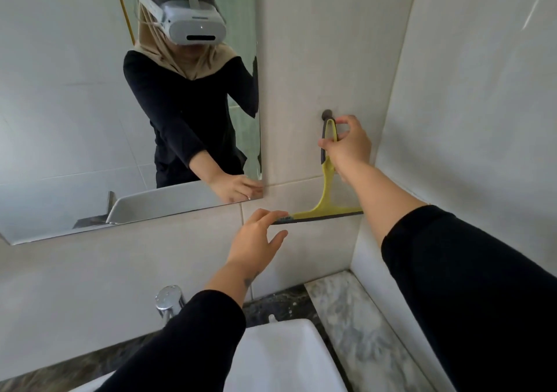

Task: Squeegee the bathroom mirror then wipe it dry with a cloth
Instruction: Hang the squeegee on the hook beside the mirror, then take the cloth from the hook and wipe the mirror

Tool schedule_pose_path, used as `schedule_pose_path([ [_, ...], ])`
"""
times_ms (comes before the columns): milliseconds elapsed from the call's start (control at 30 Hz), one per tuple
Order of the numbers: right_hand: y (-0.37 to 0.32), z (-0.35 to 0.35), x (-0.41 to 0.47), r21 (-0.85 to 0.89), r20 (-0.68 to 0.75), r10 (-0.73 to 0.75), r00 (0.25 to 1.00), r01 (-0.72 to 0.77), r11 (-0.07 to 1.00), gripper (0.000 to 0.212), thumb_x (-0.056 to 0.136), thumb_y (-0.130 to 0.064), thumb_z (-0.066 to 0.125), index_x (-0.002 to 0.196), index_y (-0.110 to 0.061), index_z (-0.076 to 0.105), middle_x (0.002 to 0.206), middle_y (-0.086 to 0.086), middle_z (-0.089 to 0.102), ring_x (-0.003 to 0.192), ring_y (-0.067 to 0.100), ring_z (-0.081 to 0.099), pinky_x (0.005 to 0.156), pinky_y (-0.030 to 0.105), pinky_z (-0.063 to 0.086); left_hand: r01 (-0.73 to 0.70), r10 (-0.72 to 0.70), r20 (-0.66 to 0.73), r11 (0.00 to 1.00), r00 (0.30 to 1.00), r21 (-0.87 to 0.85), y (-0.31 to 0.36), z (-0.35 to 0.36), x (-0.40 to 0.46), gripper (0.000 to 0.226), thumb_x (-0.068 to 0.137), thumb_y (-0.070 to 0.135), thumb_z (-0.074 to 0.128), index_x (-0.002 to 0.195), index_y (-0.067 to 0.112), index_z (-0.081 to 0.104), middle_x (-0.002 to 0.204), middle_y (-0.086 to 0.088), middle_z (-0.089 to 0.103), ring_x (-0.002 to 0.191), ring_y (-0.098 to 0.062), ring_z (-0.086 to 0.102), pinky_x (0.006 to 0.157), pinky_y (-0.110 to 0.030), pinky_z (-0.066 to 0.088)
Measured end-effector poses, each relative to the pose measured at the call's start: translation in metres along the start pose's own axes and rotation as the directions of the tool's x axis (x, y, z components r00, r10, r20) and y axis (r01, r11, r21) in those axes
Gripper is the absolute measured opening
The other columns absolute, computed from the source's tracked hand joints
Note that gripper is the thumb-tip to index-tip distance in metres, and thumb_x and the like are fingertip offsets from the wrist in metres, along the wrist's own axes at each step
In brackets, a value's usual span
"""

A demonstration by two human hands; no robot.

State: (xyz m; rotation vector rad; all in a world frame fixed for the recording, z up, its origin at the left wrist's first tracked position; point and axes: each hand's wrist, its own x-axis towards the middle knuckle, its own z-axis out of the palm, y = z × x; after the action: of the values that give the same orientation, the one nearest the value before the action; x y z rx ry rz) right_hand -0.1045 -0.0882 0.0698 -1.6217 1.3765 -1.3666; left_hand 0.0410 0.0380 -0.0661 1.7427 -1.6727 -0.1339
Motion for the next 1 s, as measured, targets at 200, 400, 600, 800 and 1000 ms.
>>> schedule_pose_path([
  [200, 0.004, 0.007, -0.004, -0.042, -0.03, -0.037, 0.999, 0.035, 0.998, 0.043, 0.082, -0.011, 0.07, 0.119, -0.024, 0.054, 0.094, 0.002, 0.064, 0.08, 0.021, 0.06, 0.068, 0.023, 0.046, 0.033, -0.033, 0.031, 0.999, 0.999, -0.016, -0.003, 0.01, 0.008, 0.044, 0.089, 0.032, 0.062, 0.131, 0.031, 0.051, 0.126, 0.004, 0.05, 0.11, -0.015, 0.053, 0.092, -0.022, 0.04],
  [400, -0.005, 0.005, -0.026, -0.211, 0.008, 0.002, 1.0, 0.0, 0.978, 0.067, 0.084, -0.019, 0.07, 0.141, -0.027, 0.035, 0.129, 0.013, 0.049, 0.115, 0.033, 0.053, 0.092, 0.036, 0.043, 0.029, -0.029, 0.036, 1.0, 0.999, 0.001, 0.002, -0.011, -0.003, 0.051, 0.088, 0.033, 0.064, 0.136, 0.025, 0.048, 0.133, 0.003, 0.048, 0.117, -0.016, 0.051, 0.098, -0.031, 0.043],
  [600, -0.045, 0.036, -0.101, -0.368, 0.248, -0.039, 0.968, 0.131, 0.92, 0.055, 0.087, -0.016, 0.066, 0.136, -0.023, 0.042, 0.134, 0.012, 0.04, 0.121, 0.035, 0.046, 0.086, 0.033, 0.041, 0.099, -0.097, -0.047, 0.993, 0.994, 0.06, -0.009, -0.088, -0.043, 0.04, 0.089, 0.033, 0.062, 0.128, 0.026, 0.054, 0.129, 0.004, 0.054, 0.116, -0.015, 0.052, 0.091, -0.022, 0.036],
  [800, -0.105, 0.098, -0.178, -0.304, 0.5, -0.195, 0.844, 0.381, 0.873, 0.043, 0.087, -0.022, 0.066, 0.128, -0.025, 0.053, 0.131, 0.011, 0.044, 0.118, 0.033, 0.049, 0.095, 0.042, 0.046, 0.217, -0.193, -0.229, 0.972, 0.954, 0.088, -0.04, -0.197, -0.103, 0.031, 0.09, 0.028, 0.061, 0.121, 0.025, 0.059, 0.125, 0.003, 0.056, 0.115, -0.014, 0.053, 0.095, -0.024, 0.037],
  [1000, -0.173, 0.183, -0.26, -0.05, 0.708, -0.402, 0.58, 0.608, 0.792, 0.042, 0.092, -0.029, 0.06, 0.133, -0.03, 0.05, 0.134, 0.014, 0.046, 0.122, 0.034, 0.047, 0.099, 0.044, 0.045, 0.464, -0.341, -0.556, 0.881, 0.758, 0.092, -0.093, -0.301, -0.174, 0.033, 0.091, 0.023, 0.059, 0.124, 0.022, 0.057, 0.131, 0.0, 0.047, 0.122, -0.02, 0.044, 0.094, -0.03, 0.039],
])
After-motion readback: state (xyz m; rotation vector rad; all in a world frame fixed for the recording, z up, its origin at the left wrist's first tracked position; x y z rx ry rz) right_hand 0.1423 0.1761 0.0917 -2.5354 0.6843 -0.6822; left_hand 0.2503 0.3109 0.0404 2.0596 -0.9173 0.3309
